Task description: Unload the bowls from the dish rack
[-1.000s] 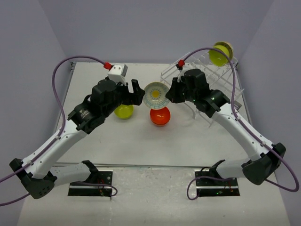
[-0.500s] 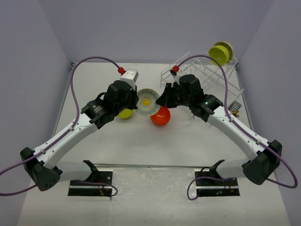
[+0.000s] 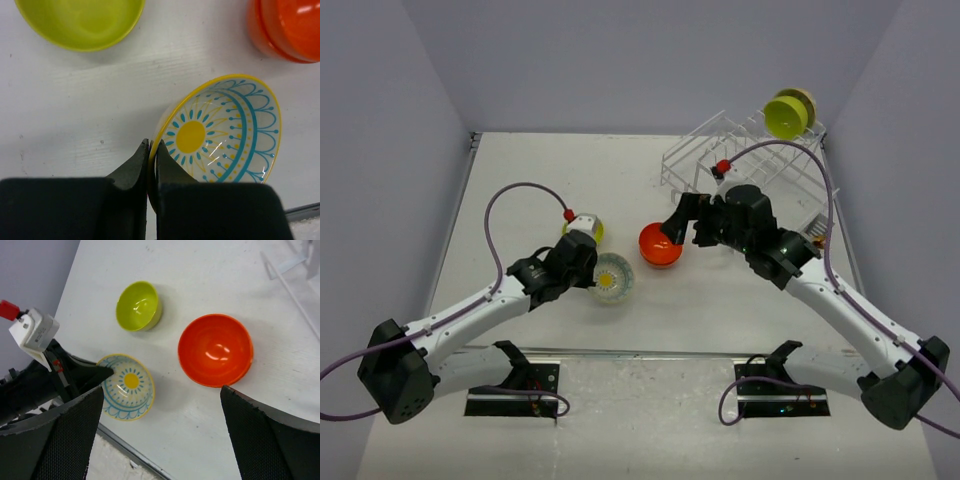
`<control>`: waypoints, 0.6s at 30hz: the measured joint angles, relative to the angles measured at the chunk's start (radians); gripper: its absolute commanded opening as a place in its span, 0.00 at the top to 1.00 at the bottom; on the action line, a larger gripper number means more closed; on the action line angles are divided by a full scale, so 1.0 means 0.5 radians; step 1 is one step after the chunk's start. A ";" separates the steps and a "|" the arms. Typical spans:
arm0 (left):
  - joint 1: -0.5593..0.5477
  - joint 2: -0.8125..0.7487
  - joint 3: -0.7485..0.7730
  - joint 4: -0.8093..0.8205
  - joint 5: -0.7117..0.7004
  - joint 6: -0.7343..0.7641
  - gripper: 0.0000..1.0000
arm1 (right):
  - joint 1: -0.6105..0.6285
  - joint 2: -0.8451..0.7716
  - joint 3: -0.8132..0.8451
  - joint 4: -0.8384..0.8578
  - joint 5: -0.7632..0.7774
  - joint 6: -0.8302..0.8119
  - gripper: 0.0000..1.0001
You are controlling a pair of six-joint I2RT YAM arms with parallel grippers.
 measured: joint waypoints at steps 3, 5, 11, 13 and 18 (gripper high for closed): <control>0.005 -0.078 -0.209 0.082 0.015 -0.063 1.00 | -0.021 -0.163 -0.070 -0.027 0.111 -0.034 0.01; 0.023 -0.088 -0.317 0.185 0.061 -0.075 1.00 | -0.042 -0.265 -0.108 -0.034 0.157 -0.069 0.01; 0.086 0.022 -0.462 0.446 0.229 -0.115 0.97 | -0.195 -0.330 -0.123 -0.086 0.166 -0.160 0.01; 0.089 0.063 -0.462 0.501 0.241 -0.113 0.88 | -0.253 -0.333 -0.136 -0.127 0.150 -0.183 0.01; 0.093 0.100 -0.463 0.615 0.248 -0.115 0.63 | -0.327 -0.361 -0.139 -0.198 0.124 -0.244 0.01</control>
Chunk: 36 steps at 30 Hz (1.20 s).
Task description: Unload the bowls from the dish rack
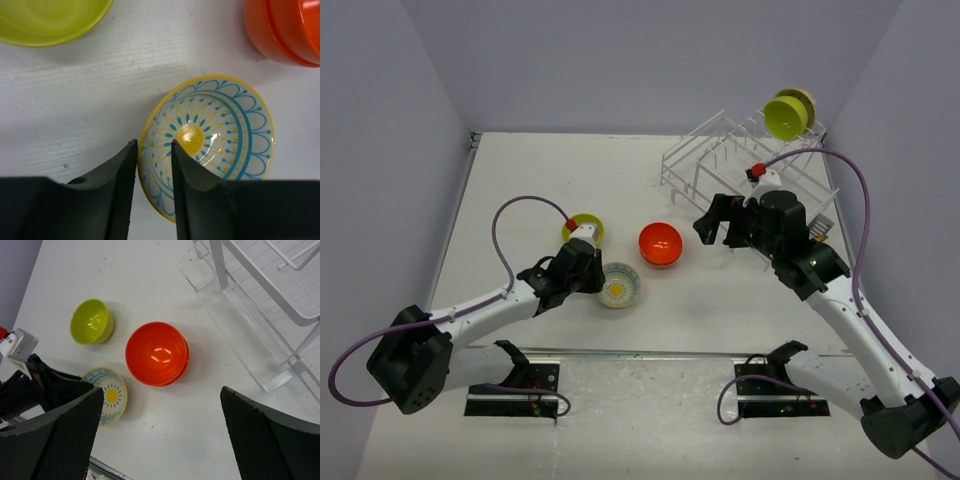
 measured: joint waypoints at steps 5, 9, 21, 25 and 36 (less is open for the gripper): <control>0.002 0.021 0.000 0.040 0.025 -0.008 0.32 | -0.024 -0.018 0.018 -0.056 0.002 -0.061 0.01; 0.002 -0.153 0.000 -0.043 0.034 -0.004 0.00 | -0.029 0.047 0.177 -0.166 0.108 -0.137 0.01; 0.002 -1.040 0.767 -0.839 -0.466 0.085 0.00 | -0.257 0.393 0.775 -0.061 0.970 -0.892 0.01; 0.002 -1.111 0.858 -0.995 -0.724 0.192 0.00 | -0.394 0.783 1.094 0.076 1.158 -1.208 0.01; 0.002 -1.306 0.573 -0.993 -0.809 0.317 0.00 | -0.485 1.920 1.805 0.507 1.640 -2.128 0.14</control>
